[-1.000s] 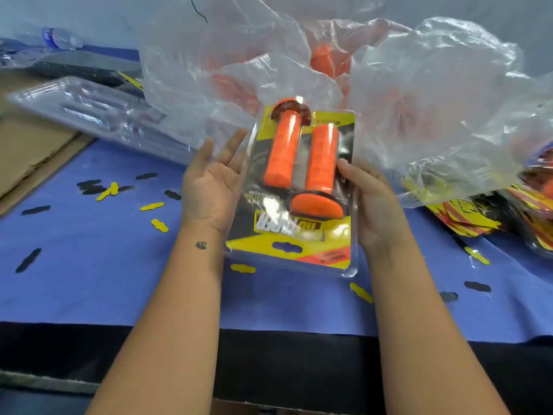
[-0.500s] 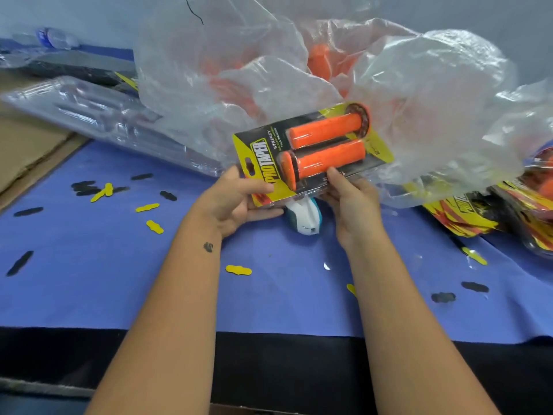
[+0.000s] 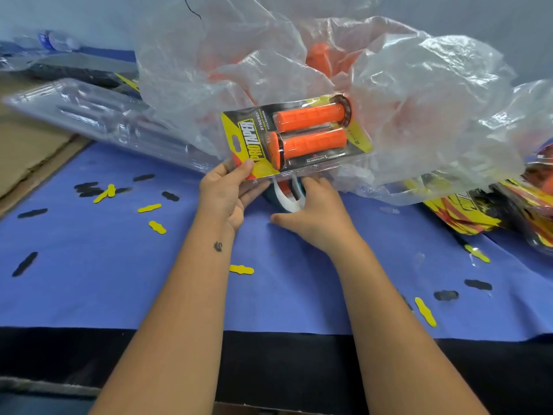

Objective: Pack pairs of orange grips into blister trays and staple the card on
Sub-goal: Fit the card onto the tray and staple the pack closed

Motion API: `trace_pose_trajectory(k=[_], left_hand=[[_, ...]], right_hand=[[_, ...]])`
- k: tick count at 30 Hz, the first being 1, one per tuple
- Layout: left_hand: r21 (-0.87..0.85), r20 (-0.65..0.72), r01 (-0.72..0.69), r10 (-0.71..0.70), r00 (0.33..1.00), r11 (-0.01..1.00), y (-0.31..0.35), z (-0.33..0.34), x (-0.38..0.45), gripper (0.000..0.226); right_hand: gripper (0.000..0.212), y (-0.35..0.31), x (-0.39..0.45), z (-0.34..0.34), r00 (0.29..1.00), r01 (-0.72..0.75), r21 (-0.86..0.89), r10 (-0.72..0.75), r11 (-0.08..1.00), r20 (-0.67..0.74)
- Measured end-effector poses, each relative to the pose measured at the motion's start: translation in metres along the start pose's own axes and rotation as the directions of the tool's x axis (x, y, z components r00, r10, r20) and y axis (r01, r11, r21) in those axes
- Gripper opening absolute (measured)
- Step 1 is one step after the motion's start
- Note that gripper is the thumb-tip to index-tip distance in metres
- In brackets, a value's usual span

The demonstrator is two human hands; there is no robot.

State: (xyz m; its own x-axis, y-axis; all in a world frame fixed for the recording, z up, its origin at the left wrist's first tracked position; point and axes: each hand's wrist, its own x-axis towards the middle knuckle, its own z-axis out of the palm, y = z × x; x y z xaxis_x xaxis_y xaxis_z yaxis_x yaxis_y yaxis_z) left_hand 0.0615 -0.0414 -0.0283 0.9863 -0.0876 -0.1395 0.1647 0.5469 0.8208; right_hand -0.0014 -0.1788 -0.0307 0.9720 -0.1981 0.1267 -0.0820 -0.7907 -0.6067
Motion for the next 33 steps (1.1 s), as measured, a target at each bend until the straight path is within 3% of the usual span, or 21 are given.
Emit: trace_pose_trajectory(k=[3, 6, 8, 10, 13, 16, 18, 20, 23, 26, 29, 31, 33], left_hand=[[-0.124, -0.034, 0.020, -0.024, 0.999, 0.992, 0.004, -0.001, 0.000, 0.009], [-0.214, 0.035, 0.028, -0.021, 0.999, 0.977, 0.010, -0.004, -0.001, 0.013], [-0.235, 0.072, 0.021, -0.004, 0.997, 0.972, 0.012, -0.007, -0.001, 0.015], [-0.216, 0.070, 0.010, 0.005, 0.998, 0.976, 0.014, -0.007, -0.001, 0.016], [-0.069, 0.039, 0.020, -0.017, 0.999, 0.997, 0.014, -0.008, -0.001, 0.019], [0.020, 0.027, 0.053, -0.054, 0.998, 0.998, 0.013, -0.009, 0.000, 0.019], [-0.005, 0.011, 0.048, -0.048, 0.999, 0.999, 0.012, -0.009, 0.002, 0.016], [-0.091, 0.005, 0.033, -0.033, 0.999, 0.995, 0.010, -0.007, 0.002, 0.015], [-0.231, 0.033, 0.026, -0.019, 0.999, 0.973, 0.007, -0.003, -0.001, 0.017], [-0.233, 0.043, 0.000, 0.011, 0.999, 0.972, 0.009, -0.002, -0.003, 0.011], [-0.007, -0.008, -0.072, 0.072, 0.997, 0.997, 0.013, -0.001, -0.005, 0.005], [0.232, -0.108, -0.165, 0.194, 0.975, 0.959, 0.012, -0.001, -0.005, 0.017], [0.349, -0.123, -0.232, 0.289, 0.949, 0.908, 0.011, 0.000, -0.005, 0.025]], right_hand=[[0.028, -0.001, -0.004, -0.008, 1.000, -0.010, 0.036, 0.009, 0.999, 0.026], [0.027, -0.002, -0.009, -0.022, 0.990, -0.075, 0.138, 0.057, 0.988, 0.128], [0.034, -0.004, -0.011, -0.032, 0.962, -0.142, 0.266, 0.069, 0.954, 0.265], [0.039, -0.004, -0.012, -0.037, 0.899, -0.187, 0.432, -0.024, 0.882, 0.437], [0.044, -0.004, -0.013, -0.033, 0.823, -0.259, 0.713, -0.237, 0.651, 0.515], [0.038, -0.008, -0.011, -0.026, 0.846, -0.374, 0.872, -0.268, 0.316, 0.460], [0.042, -0.008, -0.009, -0.023, 0.866, -0.391, 0.895, -0.246, 0.213, 0.436], [0.045, -0.006, -0.009, -0.025, 0.856, -0.419, 0.884, -0.233, 0.207, 0.460], [0.045, -0.002, -0.011, -0.027, 0.781, -0.494, 0.823, -0.273, 0.281, 0.561], [0.045, -0.005, -0.013, -0.025, 0.735, -0.553, 0.771, -0.251, 0.317, 0.630], [0.048, -0.009, -0.013, -0.021, 0.790, -0.514, 0.792, -0.177, 0.331, 0.587], [0.049, -0.013, -0.012, -0.020, 0.828, -0.479, 0.803, -0.120, 0.355, 0.547], [0.052, -0.016, -0.012, -0.018, 0.842, -0.476, 0.792, -0.059, 0.383, 0.536]])
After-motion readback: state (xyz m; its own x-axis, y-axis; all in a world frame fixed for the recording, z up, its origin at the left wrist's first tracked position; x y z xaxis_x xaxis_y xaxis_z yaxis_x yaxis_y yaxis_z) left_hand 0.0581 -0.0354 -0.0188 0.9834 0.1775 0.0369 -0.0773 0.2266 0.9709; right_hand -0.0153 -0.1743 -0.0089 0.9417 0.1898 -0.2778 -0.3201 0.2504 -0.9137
